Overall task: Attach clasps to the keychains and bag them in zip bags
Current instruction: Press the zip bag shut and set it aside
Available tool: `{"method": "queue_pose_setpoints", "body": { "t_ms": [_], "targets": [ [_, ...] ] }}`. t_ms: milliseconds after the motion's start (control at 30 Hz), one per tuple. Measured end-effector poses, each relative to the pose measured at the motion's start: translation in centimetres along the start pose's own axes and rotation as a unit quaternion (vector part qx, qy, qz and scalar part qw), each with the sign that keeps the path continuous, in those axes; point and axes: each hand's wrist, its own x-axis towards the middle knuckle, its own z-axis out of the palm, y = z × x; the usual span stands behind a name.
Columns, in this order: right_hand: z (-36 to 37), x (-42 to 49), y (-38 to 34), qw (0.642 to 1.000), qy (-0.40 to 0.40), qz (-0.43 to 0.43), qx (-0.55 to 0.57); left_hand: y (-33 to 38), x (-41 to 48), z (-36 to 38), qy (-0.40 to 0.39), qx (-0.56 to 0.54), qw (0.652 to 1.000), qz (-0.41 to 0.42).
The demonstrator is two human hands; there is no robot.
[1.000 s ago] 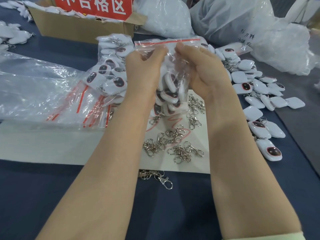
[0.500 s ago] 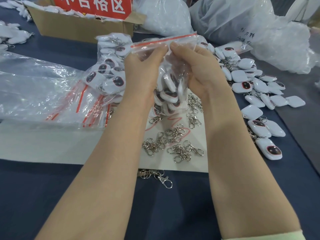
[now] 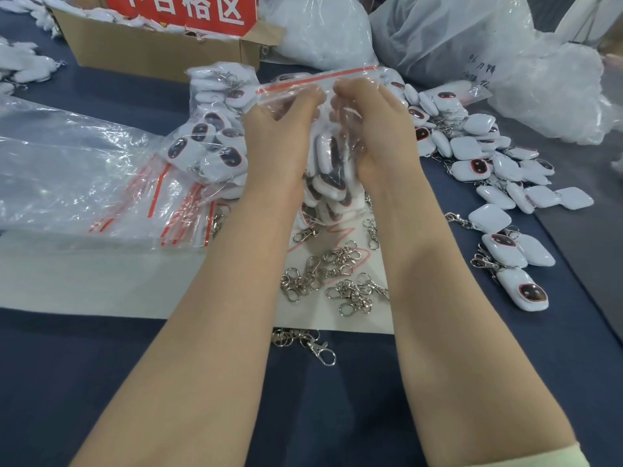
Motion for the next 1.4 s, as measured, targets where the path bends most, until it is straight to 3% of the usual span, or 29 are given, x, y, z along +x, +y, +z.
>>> {"method": "queue_pose_setpoints", "body": {
  "t_ms": [200,433,933,1033,1100,1167,1300,1400],
  "targets": [
    [0.3,0.2,0.3,0.997,0.063,0.012,-0.038,-0.2,-0.1,0.0,0.067,-0.063,0.995,-0.027],
    [0.4,0.4,0.5,0.996,0.087,0.005,-0.035,-0.8,0.4,-0.2,0.11,-0.048,0.992,-0.037],
    [-0.1,0.5,0.5,0.989,0.132,0.053,0.027,-0.1,0.2,-0.5,0.111,-0.046,0.99,-0.074],
    [-0.9,0.8,0.1,0.991,0.101,0.041,-0.075,0.1,0.6,-1.3,0.083,0.059,0.994,-0.043],
    [-2.1,1.0,-0.5,0.965,0.072,0.004,-0.253,0.3,1.1,-2.0,0.07,0.182,0.981,0.01],
    [-3.2,1.2,-1.3,0.934,0.052,-0.002,-0.353,0.5,1.4,-2.4,0.05,0.251,0.965,0.059],
    [-3.2,1.2,-1.9,0.955,0.005,0.072,-0.288,0.8,1.4,-2.4,0.022,0.337,0.937,0.087],
    [-2.3,0.7,-1.8,0.967,0.004,0.113,-0.228,1.1,1.5,-2.5,0.015,0.309,0.95,0.036]
  ]
}}
